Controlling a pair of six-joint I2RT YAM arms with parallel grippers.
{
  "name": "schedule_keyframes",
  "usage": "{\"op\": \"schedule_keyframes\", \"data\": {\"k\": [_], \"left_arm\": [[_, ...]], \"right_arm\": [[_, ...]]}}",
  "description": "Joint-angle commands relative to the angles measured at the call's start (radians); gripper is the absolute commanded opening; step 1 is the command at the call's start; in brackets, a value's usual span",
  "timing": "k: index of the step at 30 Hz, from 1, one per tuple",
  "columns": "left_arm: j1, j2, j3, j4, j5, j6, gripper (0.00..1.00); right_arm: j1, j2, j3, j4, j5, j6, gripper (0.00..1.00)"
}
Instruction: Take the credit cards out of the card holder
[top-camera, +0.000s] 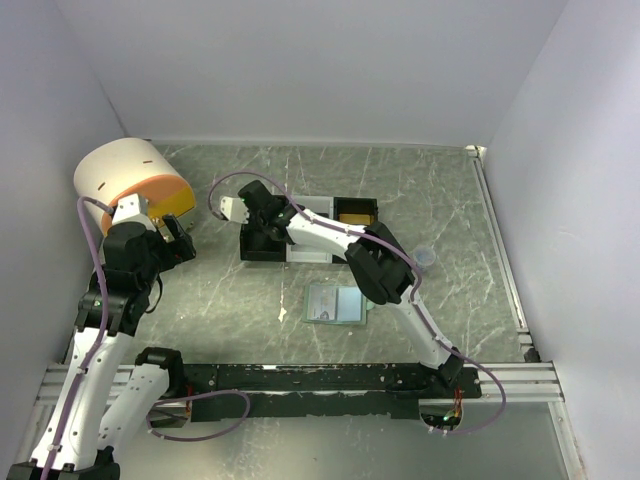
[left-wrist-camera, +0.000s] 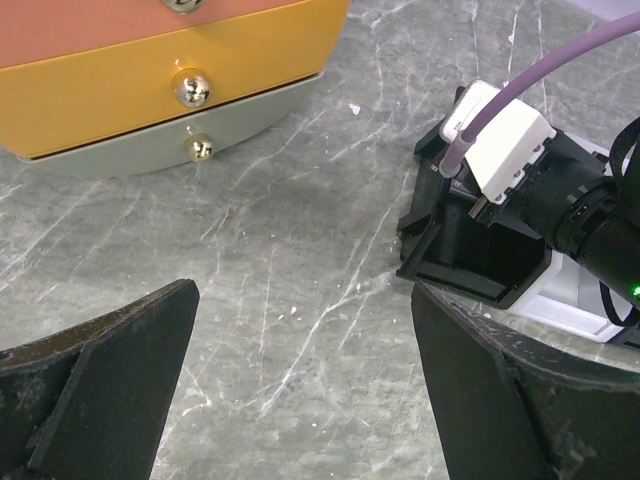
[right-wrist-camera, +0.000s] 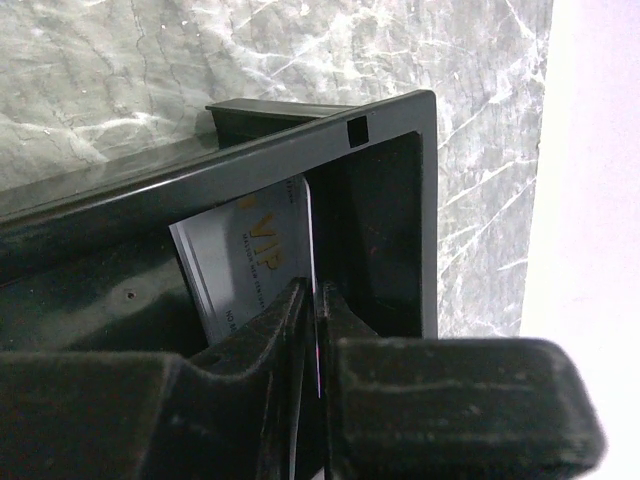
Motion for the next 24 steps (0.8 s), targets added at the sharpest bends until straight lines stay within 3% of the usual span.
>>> {"op": "schedule_keyframes", "data": {"k": [1,17,24], "left_arm": [[0.007,-0.001,0.005,0.008,0.007,0.018,1.0],[0.007,0.015,0.003,0.012,0.025,0.023,1.0],[0.007,0.019,0.003,0.013,0.031,0.024,1.0]], "right_arm": [[-0.001,0.016,0.0,-0.014,-0.007,-0.002,0.11],[-0.004,-0.001,-0.017,-0.063,-0.025,0.012,0.37],[-0.008,0.001,-0.009,-0.075,-0.028,0.024,0.4]]}}
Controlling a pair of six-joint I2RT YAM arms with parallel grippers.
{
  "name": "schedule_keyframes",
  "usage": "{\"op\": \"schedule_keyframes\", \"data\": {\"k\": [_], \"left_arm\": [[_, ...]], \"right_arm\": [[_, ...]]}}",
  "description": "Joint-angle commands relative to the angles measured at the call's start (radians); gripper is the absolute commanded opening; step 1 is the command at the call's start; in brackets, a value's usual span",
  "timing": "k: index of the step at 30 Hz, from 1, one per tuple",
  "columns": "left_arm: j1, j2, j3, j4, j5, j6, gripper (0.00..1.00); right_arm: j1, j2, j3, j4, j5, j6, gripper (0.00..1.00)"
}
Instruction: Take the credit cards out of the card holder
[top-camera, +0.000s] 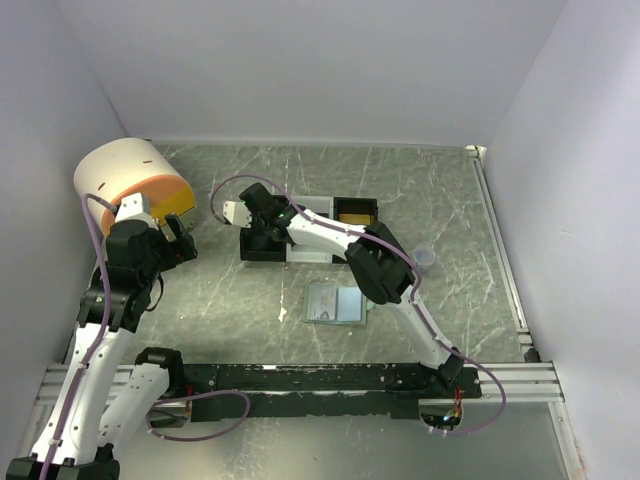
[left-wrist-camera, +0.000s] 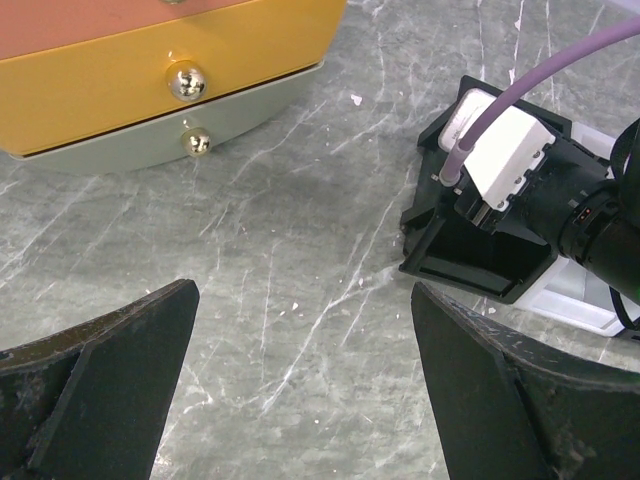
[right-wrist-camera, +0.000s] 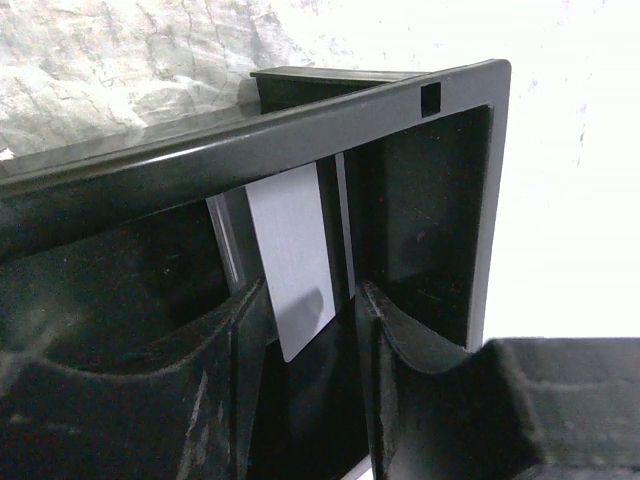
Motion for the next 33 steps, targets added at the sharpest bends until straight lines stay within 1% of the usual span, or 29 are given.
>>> {"op": "schedule_keyframes", "data": {"k": [1,4,13,16,24,29,31,33], "left_arm": [[0.007,-0.004,0.002,0.013,0.023,0.017,1.0],[0.007,-0.004,0.002,0.012,0.022,0.017,1.0],[0.007,-0.004,0.002,0.012,0.022,0.017,1.0],[0.007,-0.002,0.002,0.013,0.024,0.016,1.0],[0.007,0.0,0.002,0.013,0.026,0.017,1.0],[0.007,0.001,0.002,0.015,0.03,0.019,1.0],[0.008,0.001,0.001,0.016,0.033,0.02,1.0],[0.007,0.003,0.0,0.017,0.036,0.022,1.0]], "right_arm": [[-0.006,0.001,0.002,-0.018,-0.006,0.013,0.41],[-0.007,0.001,0.004,-0.022,-0.008,0.018,0.46],[-0.012,-0.004,0.015,-0.019,-0.017,0.048,0.48],[-0.015,-0.004,0.022,-0.02,-0.021,0.064,0.53],[-0.015,-0.038,0.029,0.007,-0.051,0.114,0.54],[-0.015,-0.164,-0.018,0.088,-0.107,0.211,0.55],[-0.014,-0.261,-0.112,0.179,-0.095,0.273,0.55],[-0.017,-0.384,-0.251,0.304,-0.063,0.345,0.58]]}}
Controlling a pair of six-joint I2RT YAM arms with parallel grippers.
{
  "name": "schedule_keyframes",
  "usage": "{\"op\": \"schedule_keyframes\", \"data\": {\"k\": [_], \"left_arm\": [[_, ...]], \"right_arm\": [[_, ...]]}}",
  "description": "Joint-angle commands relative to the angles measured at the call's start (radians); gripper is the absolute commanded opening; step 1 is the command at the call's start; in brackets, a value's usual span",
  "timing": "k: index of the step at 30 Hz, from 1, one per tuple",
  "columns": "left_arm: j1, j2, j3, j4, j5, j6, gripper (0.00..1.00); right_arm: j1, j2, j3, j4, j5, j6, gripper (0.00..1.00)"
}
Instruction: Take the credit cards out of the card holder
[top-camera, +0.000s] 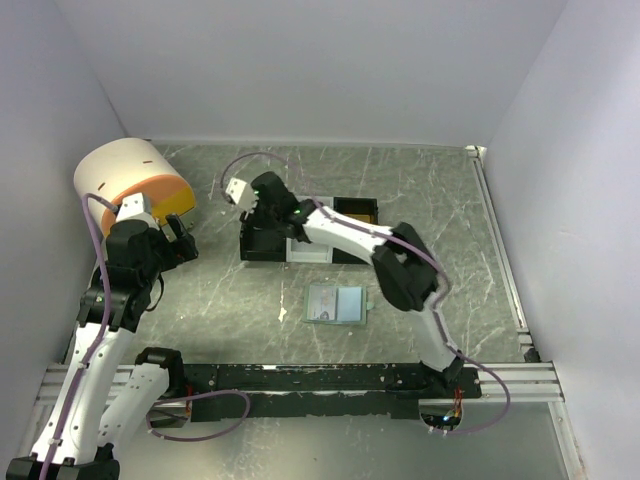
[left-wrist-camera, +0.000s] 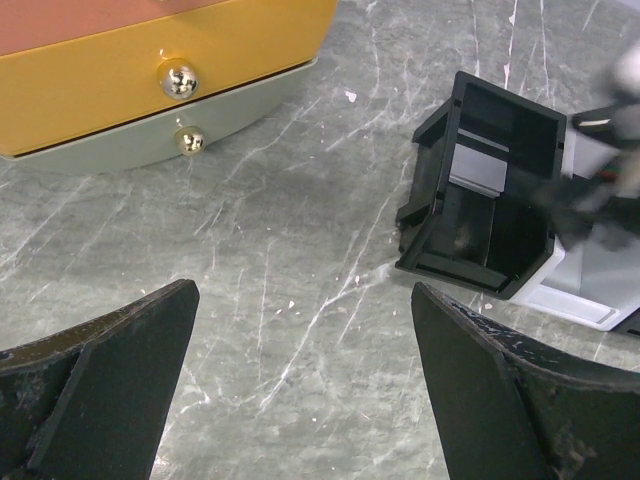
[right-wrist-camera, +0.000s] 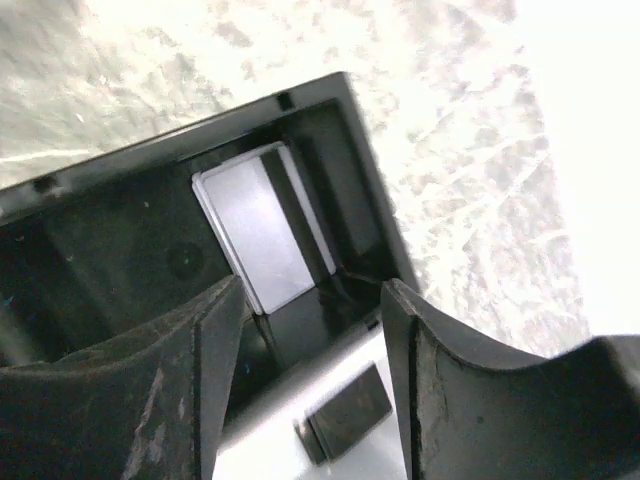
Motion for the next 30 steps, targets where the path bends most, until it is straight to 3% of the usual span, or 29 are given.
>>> {"op": "schedule_keyframes", "data": {"k": [1,3,5,10,18,23,30], "left_arm": [[0.007,0.001,0.001,0.018,0.026,0.021,1.0],[0.007,0.003,-0.001,0.02,0.03,0.022,1.0],[0.007,0.006,-0.002,0.022,0.037,0.023,1.0],[0.007,0.017,-0.001,0.027,0.056,0.028,1.0],[0.007,0.014,-0.009,0.04,0.093,0.036,1.0],[0.007,0.006,-0.019,0.05,0.125,0.028,1.0],[0.007,0.029,-0.024,0.086,0.259,0.032,1.0]], "right_arm": [[-0.007,-0.307,-0.228,0.293,0.042,0.186,0.64],[-0.012,-0.428,-0.384,0.424,0.103,0.278,0.8],[-0.023,-0.538,-0.52,0.476,0.148,0.408,0.87],[-0.043,-0.773,-0.765,0.427,0.189,0.692,0.88],[-0.043,-1.074,-1.074,0.345,0.055,1.046,0.88],[-0.044,-1.15,-1.161,0.261,0.017,1.223,0.88],[-0.043,-1.196,-1.199,0.123,-0.05,1.311,0.88]]}}
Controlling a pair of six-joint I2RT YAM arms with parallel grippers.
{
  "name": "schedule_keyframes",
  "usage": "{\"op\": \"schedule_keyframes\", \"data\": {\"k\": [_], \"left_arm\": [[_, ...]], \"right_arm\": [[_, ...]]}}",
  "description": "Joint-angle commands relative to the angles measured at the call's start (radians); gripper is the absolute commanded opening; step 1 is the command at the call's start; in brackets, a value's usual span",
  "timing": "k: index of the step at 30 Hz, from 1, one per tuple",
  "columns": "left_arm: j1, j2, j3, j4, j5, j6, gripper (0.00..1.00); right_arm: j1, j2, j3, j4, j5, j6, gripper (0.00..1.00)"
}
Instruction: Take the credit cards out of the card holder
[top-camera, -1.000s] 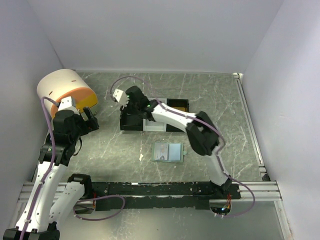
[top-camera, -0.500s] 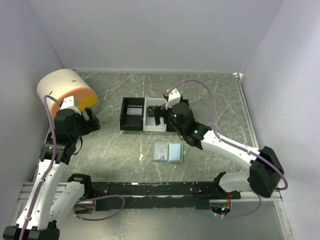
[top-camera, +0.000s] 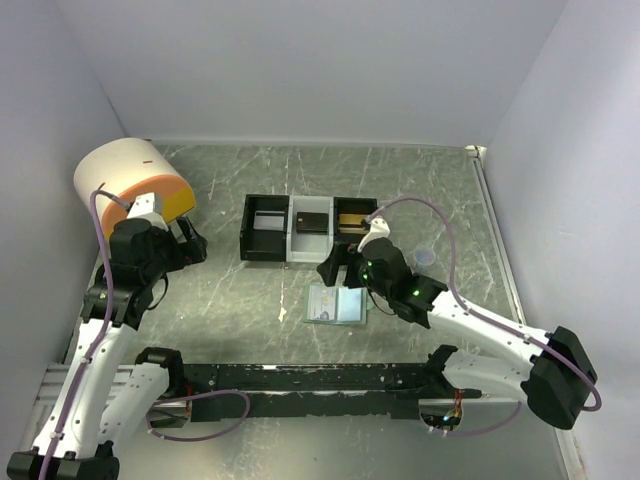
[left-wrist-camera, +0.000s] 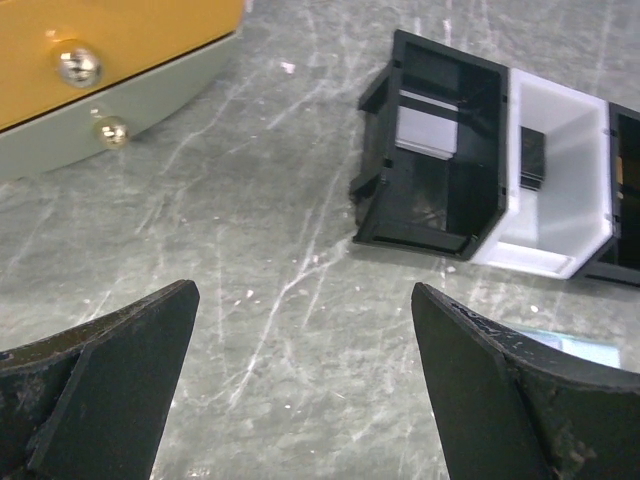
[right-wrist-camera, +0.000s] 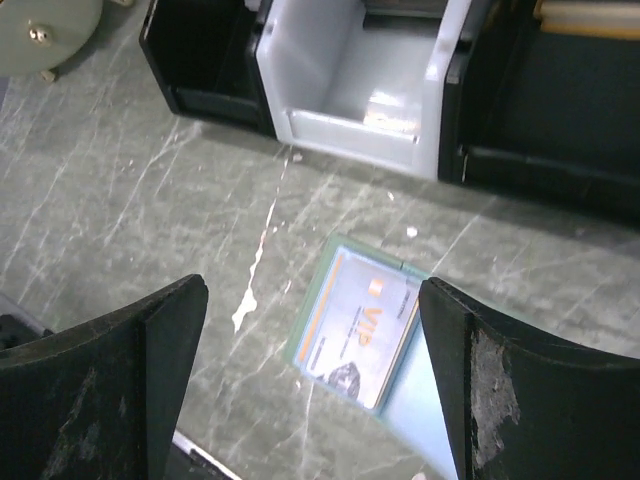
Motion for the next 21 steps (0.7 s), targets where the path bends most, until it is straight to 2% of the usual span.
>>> {"op": "schedule_keyframes", "data": {"k": [1,4,6,8,14,17,21], "left_arm": [[0.007,0.023,-0.006,0.07,0.174,-0.003,1.0],[0.003,0.051,-0.054,0.181,0.38,-0.102,0.94],[-0.033,0.06,-0.101,0.256,0.451,-0.172,0.97],[-0.121,0.064,-0.133,0.294,0.413,-0.22,0.98],[-0.517,0.194,-0.132,0.313,0.123,-0.304,0.93],[-0.613,0.271,-0.14,0.372,0.056,-0.346,0.91],[-0.669,0.381,-0.122,0.427,0.023,-0.381,0.87]], "right_arm": [[0.002,-0.031,-0.036,-0.075,-0.086,0.104,0.86],[0.003,-0.024,-0.072,-0.07,-0.125,0.157,0.82],[0.002,-0.01,-0.101,-0.049,-0.154,0.183,0.78],[0.002,0.004,-0.131,-0.041,-0.152,0.226,0.72],[0.002,0.038,-0.213,0.05,-0.188,0.274,0.6],[-0.002,0.044,-0.234,0.082,-0.2,0.277,0.53],[-0.026,0.069,-0.224,0.118,-0.247,0.248,0.45]]}}
